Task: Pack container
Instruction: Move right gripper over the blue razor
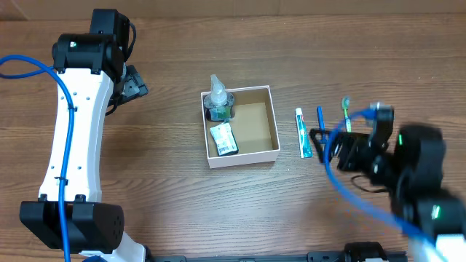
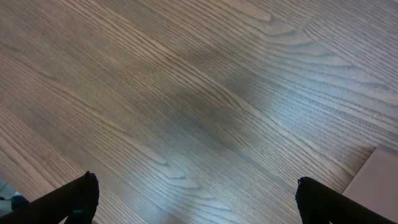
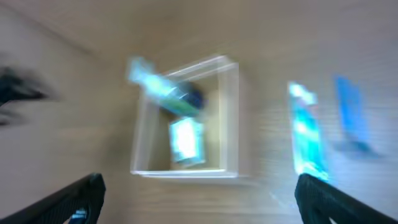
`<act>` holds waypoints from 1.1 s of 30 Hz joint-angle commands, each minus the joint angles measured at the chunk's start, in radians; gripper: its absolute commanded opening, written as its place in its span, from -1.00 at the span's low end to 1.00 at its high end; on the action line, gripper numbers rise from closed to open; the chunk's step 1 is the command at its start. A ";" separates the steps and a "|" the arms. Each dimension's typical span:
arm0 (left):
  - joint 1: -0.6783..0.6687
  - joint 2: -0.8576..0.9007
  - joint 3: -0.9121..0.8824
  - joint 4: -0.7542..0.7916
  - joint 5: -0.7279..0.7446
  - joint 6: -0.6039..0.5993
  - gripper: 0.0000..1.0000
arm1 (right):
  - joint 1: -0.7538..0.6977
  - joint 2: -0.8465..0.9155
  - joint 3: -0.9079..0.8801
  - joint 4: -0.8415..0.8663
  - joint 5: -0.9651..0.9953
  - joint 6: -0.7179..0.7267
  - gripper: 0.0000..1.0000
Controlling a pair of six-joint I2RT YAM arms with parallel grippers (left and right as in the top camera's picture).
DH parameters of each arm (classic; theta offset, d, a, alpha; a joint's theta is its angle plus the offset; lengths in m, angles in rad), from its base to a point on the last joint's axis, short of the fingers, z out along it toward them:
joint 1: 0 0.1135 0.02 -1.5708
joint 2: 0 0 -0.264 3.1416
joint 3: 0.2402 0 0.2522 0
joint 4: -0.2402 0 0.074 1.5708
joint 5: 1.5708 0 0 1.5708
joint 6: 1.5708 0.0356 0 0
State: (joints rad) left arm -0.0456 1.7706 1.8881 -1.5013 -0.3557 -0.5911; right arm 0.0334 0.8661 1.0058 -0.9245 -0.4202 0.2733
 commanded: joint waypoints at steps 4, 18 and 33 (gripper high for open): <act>0.003 0.000 0.020 -0.001 -0.017 0.019 1.00 | -0.003 0.412 0.384 -0.232 0.391 -0.172 1.00; 0.003 0.000 0.020 -0.001 -0.017 0.019 1.00 | -0.003 0.742 0.402 -0.183 0.412 -0.176 0.89; 0.003 0.000 0.020 -0.001 -0.017 0.019 1.00 | 0.000 0.885 0.315 -0.012 0.420 -0.177 0.35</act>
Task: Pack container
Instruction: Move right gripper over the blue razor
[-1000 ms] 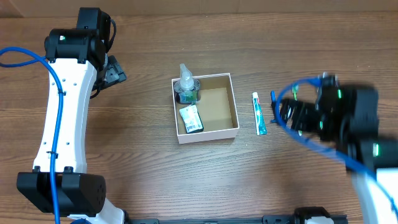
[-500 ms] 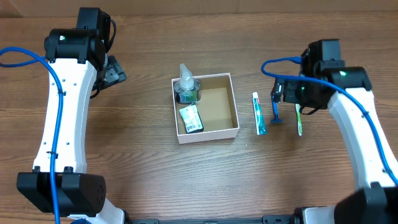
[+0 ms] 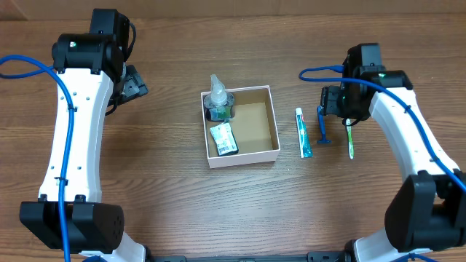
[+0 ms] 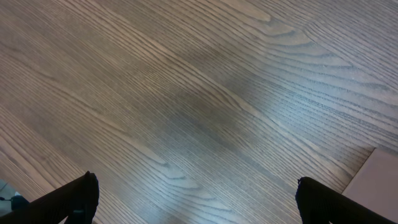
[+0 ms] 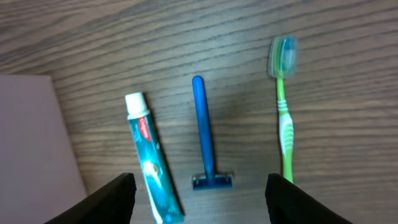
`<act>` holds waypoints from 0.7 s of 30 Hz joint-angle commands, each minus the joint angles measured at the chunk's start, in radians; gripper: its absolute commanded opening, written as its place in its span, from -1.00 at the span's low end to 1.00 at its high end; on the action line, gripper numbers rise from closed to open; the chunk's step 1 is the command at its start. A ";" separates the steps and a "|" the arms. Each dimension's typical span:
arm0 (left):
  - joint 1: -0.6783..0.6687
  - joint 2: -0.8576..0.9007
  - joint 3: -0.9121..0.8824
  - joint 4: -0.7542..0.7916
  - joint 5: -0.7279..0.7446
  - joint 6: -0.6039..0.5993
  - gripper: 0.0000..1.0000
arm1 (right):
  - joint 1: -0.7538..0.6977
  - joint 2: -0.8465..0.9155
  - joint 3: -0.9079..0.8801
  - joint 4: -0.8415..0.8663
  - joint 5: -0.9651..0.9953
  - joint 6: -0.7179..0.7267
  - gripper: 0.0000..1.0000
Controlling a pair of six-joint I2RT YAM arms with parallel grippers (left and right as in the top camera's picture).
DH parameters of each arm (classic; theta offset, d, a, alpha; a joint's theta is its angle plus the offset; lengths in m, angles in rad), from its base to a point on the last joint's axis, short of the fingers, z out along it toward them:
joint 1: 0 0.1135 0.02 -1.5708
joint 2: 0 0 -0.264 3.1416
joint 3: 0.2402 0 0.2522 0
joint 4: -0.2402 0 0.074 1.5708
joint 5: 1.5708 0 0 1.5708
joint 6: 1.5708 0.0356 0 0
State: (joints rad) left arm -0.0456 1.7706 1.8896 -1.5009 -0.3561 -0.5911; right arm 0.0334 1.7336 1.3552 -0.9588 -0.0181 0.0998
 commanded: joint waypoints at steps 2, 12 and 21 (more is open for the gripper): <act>0.003 0.000 0.019 -0.002 -0.017 0.019 1.00 | 0.000 0.025 -0.060 0.059 0.025 -0.004 0.32; 0.003 0.000 0.019 -0.002 -0.017 0.019 1.00 | 0.000 0.061 -0.161 0.196 0.025 -0.004 0.62; 0.003 0.000 0.019 -0.002 -0.017 0.019 1.00 | 0.000 0.079 -0.196 0.247 0.025 -0.004 0.35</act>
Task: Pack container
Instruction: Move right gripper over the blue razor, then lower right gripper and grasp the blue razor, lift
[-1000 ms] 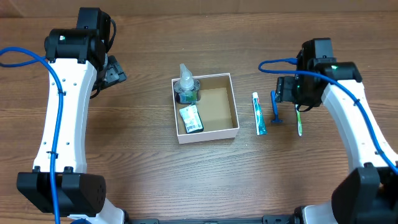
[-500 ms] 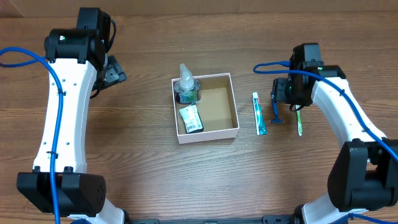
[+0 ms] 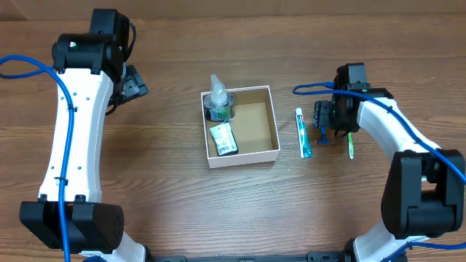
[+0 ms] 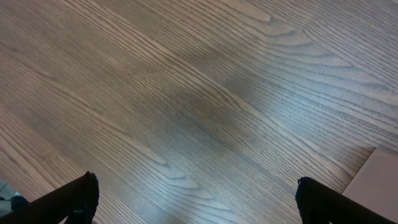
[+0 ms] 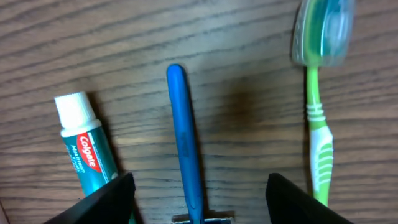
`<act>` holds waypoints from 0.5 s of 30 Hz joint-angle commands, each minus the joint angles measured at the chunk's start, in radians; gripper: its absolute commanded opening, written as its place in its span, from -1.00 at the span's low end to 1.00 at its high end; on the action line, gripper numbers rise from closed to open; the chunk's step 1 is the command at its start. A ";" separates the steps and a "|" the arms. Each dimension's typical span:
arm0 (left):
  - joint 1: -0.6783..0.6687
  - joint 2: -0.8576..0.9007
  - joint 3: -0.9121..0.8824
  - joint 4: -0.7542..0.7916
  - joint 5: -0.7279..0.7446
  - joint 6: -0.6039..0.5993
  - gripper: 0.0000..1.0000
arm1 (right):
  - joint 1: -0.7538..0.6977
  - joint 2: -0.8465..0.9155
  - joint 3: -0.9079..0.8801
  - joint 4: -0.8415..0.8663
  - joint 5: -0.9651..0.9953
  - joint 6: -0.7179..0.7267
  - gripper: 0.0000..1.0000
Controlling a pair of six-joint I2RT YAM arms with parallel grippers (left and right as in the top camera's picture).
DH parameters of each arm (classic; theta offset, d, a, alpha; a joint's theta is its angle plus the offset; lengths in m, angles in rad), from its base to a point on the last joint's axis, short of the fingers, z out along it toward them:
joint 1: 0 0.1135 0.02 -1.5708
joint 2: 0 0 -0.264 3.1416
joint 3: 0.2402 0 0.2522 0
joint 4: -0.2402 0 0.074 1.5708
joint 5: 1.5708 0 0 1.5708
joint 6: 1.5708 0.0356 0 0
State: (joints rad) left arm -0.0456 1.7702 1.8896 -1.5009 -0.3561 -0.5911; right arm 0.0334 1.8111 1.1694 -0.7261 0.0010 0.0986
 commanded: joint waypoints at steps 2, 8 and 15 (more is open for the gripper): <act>0.003 0.001 0.019 -0.002 -0.017 0.019 1.00 | 0.000 0.002 -0.023 0.032 0.005 -0.003 0.35; 0.003 0.001 0.019 -0.002 -0.017 0.019 1.00 | 0.018 0.004 -0.077 0.103 0.006 -0.012 0.25; 0.003 0.001 0.019 -0.002 -0.017 0.019 1.00 | 0.042 0.005 -0.099 0.134 0.036 -0.047 0.15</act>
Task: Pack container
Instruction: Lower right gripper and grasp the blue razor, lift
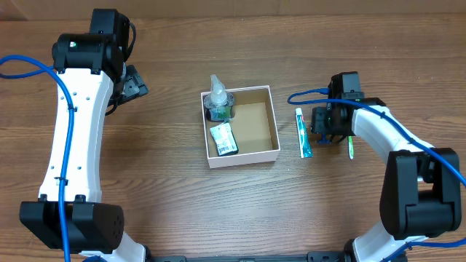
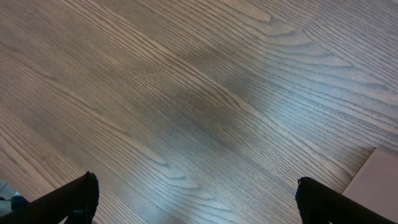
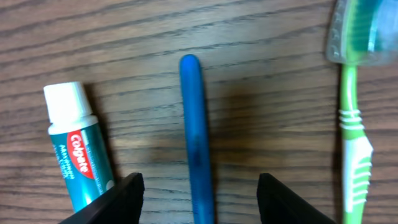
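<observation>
A white open box [image 1: 274,120] sits mid-table holding a clear bottle [image 1: 218,102] and a small green packet [image 1: 223,139]. To its right lie a toothpaste tube [image 1: 303,135], a blue razor [image 3: 196,143] and a green toothbrush [image 3: 351,118]. My right gripper [image 3: 199,202] is open, low over the razor, one finger on each side of its blue handle. My left gripper [image 2: 196,199] is open over bare wood at the far left, nothing between its fingers.
The left arm [image 1: 73,131] stretches along the table's left side. A corner of the box [image 2: 376,180] shows at the lower right of the left wrist view. The table's far edge runs along the top of the overhead view.
My right gripper has dropped closer to the table and its fingers now stand nearer together around the razor handle. The left arm has not moved.
The right arm was first swinging in blurred from the lower right. Then its gripper hung open above the toothpaste, razor and toothbrush. It then stood lower, centred on the razor, and now straddles the handle. The box contents and left arm stayed unchanged.
</observation>
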`<act>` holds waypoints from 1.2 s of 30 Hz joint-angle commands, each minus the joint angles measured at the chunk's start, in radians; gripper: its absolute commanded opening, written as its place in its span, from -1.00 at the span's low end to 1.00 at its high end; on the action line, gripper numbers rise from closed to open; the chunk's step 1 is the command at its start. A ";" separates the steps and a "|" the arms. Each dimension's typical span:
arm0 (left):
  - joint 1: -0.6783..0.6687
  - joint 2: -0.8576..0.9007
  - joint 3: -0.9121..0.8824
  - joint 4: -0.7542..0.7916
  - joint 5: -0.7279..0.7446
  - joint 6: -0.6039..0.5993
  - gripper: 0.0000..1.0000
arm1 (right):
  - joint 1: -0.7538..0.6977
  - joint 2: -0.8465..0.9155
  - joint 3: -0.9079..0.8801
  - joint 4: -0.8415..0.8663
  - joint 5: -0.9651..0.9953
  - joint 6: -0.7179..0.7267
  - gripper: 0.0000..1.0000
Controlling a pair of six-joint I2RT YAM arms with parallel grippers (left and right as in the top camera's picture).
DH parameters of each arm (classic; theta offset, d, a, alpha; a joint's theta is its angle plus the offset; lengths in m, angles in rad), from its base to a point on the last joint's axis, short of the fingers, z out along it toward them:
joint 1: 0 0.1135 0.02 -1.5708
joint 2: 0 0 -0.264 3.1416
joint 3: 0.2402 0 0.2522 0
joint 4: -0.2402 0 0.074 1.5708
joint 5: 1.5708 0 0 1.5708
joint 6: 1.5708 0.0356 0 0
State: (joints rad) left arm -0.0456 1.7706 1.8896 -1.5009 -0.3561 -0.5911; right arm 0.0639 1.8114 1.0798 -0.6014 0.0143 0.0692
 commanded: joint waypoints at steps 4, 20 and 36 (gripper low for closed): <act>0.003 0.000 0.019 -0.002 -0.017 0.019 1.00 | 0.012 0.005 -0.017 0.015 0.028 -0.018 -0.03; 0.003 0.000 0.019 -0.002 -0.017 0.019 1.00 | 0.012 0.009 -0.032 0.026 0.052 -0.018 -0.13; 0.003 0.000 0.019 -0.002 -0.017 0.019 1.00 | 0.012 0.019 -0.032 0.023 0.051 -0.018 -0.27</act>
State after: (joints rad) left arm -0.0456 1.7706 1.8896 -1.5009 -0.3561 -0.5911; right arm 0.0734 1.8114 1.0531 -0.5800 0.0566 0.0517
